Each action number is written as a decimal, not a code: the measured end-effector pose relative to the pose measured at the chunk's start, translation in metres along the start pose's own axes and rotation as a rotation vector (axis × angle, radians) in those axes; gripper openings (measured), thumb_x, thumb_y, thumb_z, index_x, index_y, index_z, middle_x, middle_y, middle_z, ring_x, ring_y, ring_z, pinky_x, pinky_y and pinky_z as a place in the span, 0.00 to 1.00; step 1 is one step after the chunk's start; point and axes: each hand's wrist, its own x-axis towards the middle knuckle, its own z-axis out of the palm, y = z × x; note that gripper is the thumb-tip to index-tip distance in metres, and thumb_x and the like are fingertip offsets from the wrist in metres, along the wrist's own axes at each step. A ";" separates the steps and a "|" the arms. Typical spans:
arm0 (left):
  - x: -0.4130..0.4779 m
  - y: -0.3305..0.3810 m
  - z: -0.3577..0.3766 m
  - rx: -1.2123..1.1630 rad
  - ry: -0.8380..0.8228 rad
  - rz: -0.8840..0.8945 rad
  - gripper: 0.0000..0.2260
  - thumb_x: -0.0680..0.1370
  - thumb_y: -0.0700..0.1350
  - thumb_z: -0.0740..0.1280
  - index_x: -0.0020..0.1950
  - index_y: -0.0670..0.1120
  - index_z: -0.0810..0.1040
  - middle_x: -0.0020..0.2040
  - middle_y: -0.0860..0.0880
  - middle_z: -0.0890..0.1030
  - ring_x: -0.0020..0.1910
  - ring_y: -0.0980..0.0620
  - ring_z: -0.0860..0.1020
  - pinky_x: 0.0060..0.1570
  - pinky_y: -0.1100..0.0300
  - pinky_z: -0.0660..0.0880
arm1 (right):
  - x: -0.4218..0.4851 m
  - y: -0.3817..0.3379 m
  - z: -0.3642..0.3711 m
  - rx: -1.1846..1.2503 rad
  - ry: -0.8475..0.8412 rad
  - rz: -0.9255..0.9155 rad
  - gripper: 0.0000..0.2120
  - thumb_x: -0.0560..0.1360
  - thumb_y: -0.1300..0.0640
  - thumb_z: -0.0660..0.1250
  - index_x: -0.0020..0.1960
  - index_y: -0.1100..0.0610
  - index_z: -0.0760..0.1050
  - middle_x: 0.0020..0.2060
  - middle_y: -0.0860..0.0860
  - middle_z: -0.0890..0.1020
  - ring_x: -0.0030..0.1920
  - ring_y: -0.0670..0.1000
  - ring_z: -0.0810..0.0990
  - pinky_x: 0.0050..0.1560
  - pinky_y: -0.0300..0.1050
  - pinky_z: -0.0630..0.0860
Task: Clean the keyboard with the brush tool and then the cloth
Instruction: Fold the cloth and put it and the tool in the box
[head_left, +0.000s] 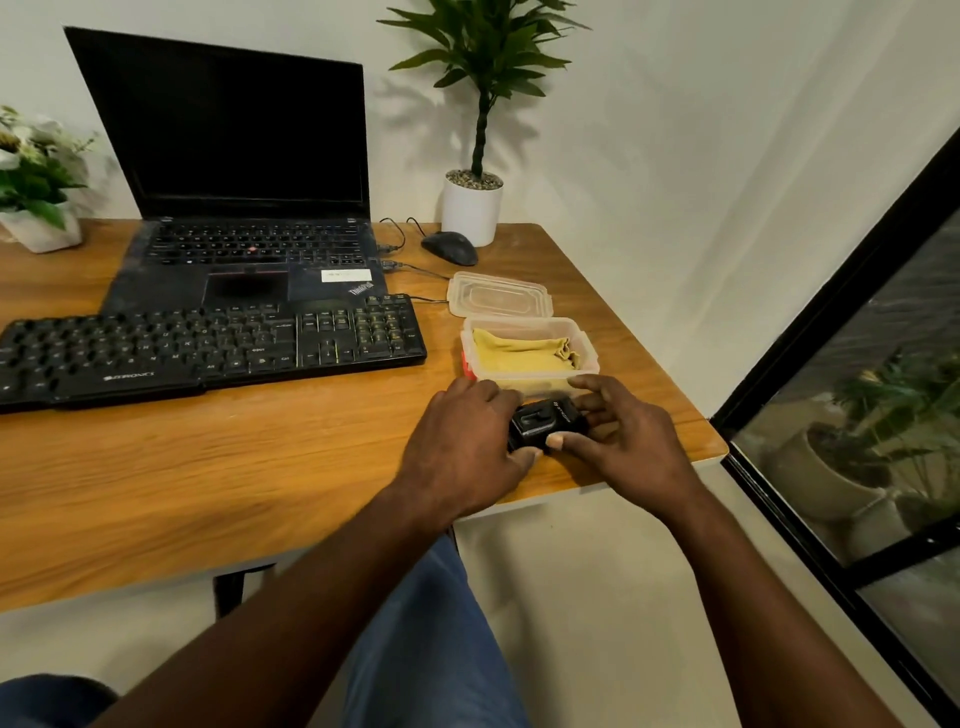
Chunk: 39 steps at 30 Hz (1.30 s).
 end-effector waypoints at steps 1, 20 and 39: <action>0.000 0.000 -0.005 -0.021 0.023 0.007 0.29 0.77 0.64 0.69 0.74 0.53 0.73 0.66 0.51 0.78 0.65 0.51 0.70 0.65 0.53 0.70 | 0.001 -0.001 -0.001 -0.001 0.001 -0.014 0.32 0.70 0.48 0.81 0.71 0.44 0.74 0.55 0.42 0.82 0.53 0.32 0.80 0.46 0.27 0.77; 0.116 -0.032 -0.037 -0.027 -0.245 -0.175 0.19 0.76 0.63 0.71 0.65 0.58 0.81 0.62 0.50 0.79 0.70 0.44 0.65 0.61 0.45 0.67 | 0.113 -0.032 -0.014 -0.478 -0.091 0.016 0.14 0.77 0.40 0.71 0.58 0.46 0.83 0.51 0.47 0.86 0.51 0.50 0.83 0.52 0.52 0.82; 0.156 -0.032 -0.049 0.470 -0.429 0.265 0.20 0.77 0.66 0.70 0.63 0.55 0.82 0.53 0.54 0.83 0.52 0.53 0.72 0.54 0.48 0.68 | 0.139 -0.029 -0.012 -0.431 -0.152 0.103 0.07 0.75 0.42 0.74 0.50 0.44 0.84 0.58 0.50 0.84 0.53 0.51 0.80 0.46 0.46 0.75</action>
